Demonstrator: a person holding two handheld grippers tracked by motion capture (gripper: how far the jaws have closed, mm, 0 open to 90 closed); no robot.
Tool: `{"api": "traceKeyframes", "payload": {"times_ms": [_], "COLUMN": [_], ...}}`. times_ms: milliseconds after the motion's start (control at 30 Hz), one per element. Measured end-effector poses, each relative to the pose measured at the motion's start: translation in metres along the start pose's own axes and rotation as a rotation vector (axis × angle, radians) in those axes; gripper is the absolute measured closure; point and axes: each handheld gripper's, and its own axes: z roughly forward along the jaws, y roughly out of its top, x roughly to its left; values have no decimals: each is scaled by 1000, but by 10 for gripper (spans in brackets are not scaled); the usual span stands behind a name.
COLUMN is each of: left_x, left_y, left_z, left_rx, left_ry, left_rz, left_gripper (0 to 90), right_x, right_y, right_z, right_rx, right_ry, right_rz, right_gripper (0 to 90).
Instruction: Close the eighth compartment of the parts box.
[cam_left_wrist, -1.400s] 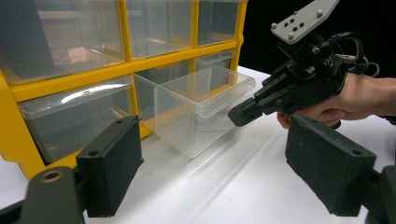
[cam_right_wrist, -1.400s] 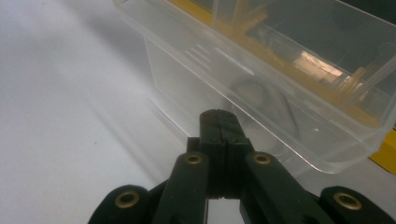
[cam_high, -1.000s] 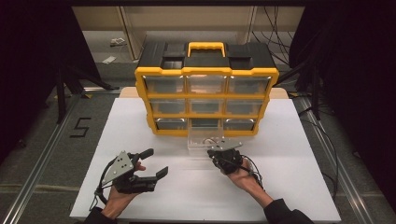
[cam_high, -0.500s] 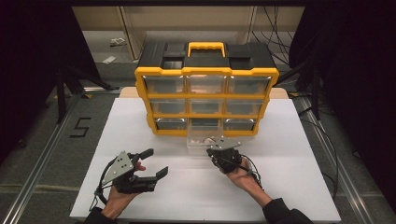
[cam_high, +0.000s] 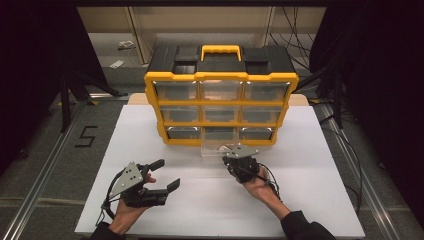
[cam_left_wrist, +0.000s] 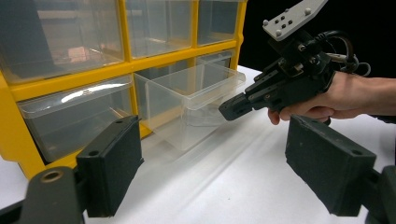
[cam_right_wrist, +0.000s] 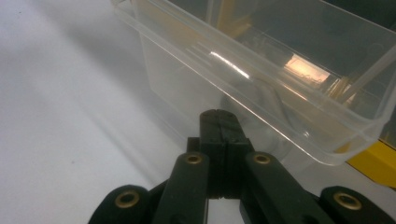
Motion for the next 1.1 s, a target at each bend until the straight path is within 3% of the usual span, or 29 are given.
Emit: {"api": "traceKeyframes", "payload": {"times_ms": [1100], "left_x": [0], "left_y": [0], "left_z": [0], "left_rx": [0], "left_ry": [1], "left_rz": [0], "left_gripper": [185], "right_x": [-11], "right_y": [6], "right_z": [17], "right_rx": [-9], "right_ry": [-45], "right_rz": [25], "right_gripper": [900]}}
